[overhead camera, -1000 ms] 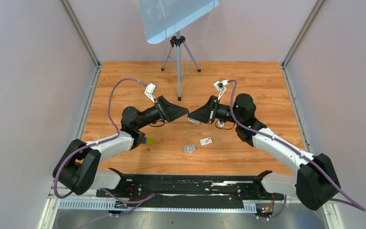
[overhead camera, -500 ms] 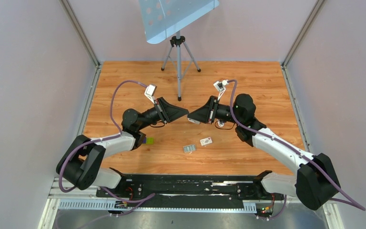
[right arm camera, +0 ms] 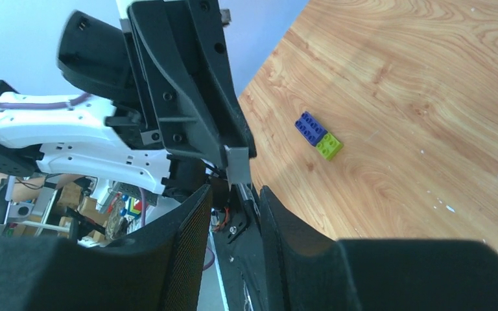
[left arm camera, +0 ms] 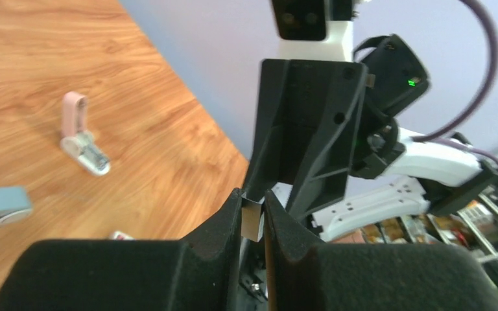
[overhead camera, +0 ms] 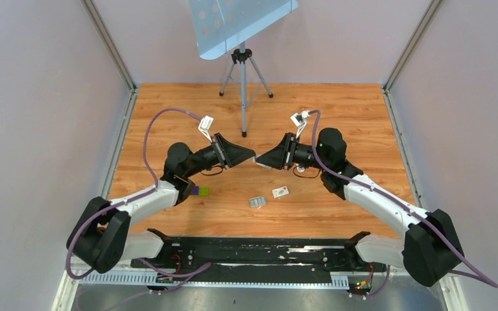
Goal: Load the staples into the stapler
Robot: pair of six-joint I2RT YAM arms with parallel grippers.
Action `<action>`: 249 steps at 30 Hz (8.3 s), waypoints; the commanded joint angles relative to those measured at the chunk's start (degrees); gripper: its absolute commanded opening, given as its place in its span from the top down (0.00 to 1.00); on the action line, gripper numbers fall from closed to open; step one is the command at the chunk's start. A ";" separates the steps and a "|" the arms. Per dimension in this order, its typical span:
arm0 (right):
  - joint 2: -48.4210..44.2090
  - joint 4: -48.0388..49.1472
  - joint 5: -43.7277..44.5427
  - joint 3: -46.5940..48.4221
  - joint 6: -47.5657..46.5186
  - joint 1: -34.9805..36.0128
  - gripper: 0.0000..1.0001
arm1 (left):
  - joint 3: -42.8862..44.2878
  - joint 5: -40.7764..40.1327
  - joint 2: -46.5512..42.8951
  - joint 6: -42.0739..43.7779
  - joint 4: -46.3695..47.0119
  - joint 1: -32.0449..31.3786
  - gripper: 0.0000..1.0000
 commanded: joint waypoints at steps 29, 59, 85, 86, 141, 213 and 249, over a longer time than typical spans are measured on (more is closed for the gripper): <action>-13.24 -30.86 16.31 -0.20 -16.80 -4.32 0.59 | 29.96 -54.19 21.66 37.90 -87.30 -12.36 0.83; -13.37 -30.35 15.88 -2.81 -17.48 -6.77 0.57 | 29.15 -47.46 23.94 41.25 -89.26 -10.21 0.68; 14.72 -35.53 28.44 8.68 -26.74 -18.57 0.61 | 30.10 -43.97 23.89 44.96 -89.59 -10.21 0.82; 15.15 -35.90 29.15 8.70 -26.91 -18.72 0.61 | 30.19 -43.73 23.59 44.89 -89.58 -10.21 0.82; 8.81 -36.17 38.43 -0.52 -21.74 -12.01 0.53 | 47.46 -36.29 24.40 40.92 -75.55 -17.10 0.84; -18.52 -44.33 34.14 -10.01 -16.49 -31.69 0.00 | 54.85 -50.41 49.77 54.00 -53.18 -26.90 0.86; -17.48 -42.90 33.37 -10.09 -16.51 -33.41 0.00 | 55.10 -50.34 52.09 53.53 -53.10 -26.90 0.86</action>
